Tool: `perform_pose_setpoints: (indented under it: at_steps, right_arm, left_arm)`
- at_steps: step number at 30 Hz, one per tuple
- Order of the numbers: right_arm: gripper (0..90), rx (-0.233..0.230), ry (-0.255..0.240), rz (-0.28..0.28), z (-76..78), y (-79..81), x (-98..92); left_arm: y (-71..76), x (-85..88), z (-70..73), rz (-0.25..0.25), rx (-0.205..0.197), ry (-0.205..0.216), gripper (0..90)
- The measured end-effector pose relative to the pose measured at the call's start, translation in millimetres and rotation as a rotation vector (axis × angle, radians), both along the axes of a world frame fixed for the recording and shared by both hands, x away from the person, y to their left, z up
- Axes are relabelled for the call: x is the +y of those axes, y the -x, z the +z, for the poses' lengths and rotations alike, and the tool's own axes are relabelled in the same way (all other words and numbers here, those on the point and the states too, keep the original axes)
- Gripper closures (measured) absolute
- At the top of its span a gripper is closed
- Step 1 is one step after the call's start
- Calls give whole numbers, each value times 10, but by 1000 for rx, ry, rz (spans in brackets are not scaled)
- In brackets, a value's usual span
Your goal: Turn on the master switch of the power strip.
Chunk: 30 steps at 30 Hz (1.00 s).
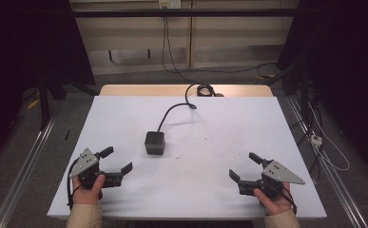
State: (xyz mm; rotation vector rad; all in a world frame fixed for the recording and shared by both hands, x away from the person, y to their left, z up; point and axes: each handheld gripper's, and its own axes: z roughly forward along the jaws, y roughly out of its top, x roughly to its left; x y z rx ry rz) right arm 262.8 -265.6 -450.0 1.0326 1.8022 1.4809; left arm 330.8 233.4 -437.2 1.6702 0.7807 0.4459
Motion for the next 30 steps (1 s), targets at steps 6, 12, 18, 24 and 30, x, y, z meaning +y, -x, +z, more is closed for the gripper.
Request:
perform_pose_setpoints:
  at_steps: [6, 12, 18, 24, 30]
  right_arm:
    - [50, 2, -3, 3, 1, -3, 6]
    - [50, 3, -3, 3, 2, -3, 9]
    - [50, 1, -1, 4, 2, -4, 7]
    - [50, 2, -3, 5, 4, -3, 8]
    - [50, 1, -4, 2, 4, -3, 5]
  left_arm:
    - [-5, -23, 3, -4, -1, -2, 26]
    - [-22, -51, 17, -15, 1, 14, 26]
    - [-57, -107, 22, -26, 5, 3, 26]
    - [-86, -134, 25, -20, 5, -3, 25]
    - [-105, -143, 40, -11, 3, 6, 25]
